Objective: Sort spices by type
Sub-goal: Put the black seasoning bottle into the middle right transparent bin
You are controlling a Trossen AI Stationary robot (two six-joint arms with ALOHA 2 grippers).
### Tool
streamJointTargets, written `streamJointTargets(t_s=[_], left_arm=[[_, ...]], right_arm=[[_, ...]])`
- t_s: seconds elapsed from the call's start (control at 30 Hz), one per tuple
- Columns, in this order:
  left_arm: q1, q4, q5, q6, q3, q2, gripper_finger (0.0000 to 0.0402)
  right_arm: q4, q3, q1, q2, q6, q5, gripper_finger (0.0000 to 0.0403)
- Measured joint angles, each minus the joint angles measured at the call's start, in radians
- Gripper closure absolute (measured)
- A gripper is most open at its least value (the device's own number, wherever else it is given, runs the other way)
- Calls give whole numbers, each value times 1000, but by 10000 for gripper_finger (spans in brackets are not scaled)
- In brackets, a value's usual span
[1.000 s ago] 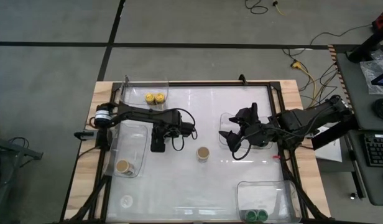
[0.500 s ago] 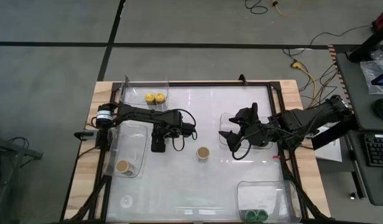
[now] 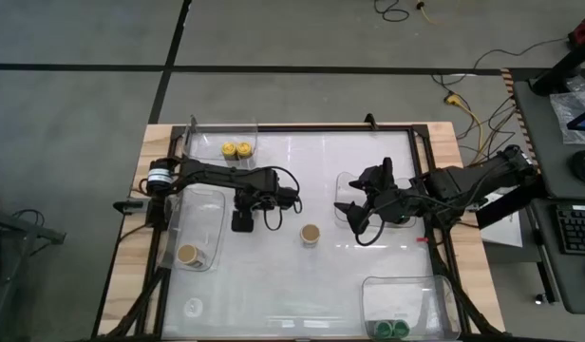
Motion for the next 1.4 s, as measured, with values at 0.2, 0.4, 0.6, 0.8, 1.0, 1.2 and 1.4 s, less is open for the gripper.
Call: streamJointTargets(t_s=[0.2,0.4,0.6,0.8,1.0,1.2,1.4], left_arm=[[0,1,-1,0,18,0,141],[0,-15,-1,-3,91,-2,113],[-1,-16,43,-34,120,-66,104],[-2,-15,45,-53,69,-203,103],[-2,39,56,-57,-14,-394,109],[-2,160,57,-137,-108,-588,119],[-2,310,56,-221,-221,-751,123]], right_arm=[[0,0,0,0,-45,-1,39],[30,-1,0,0,-162,-2,39],[130,-1,-3,0,-331,-3,39],[242,-1,-33,42,-412,-9,39],[386,-1,-92,170,-452,-115,39],[465,64,-142,317,-434,-116,39],[470,248,-164,512,-456,-138,39]])
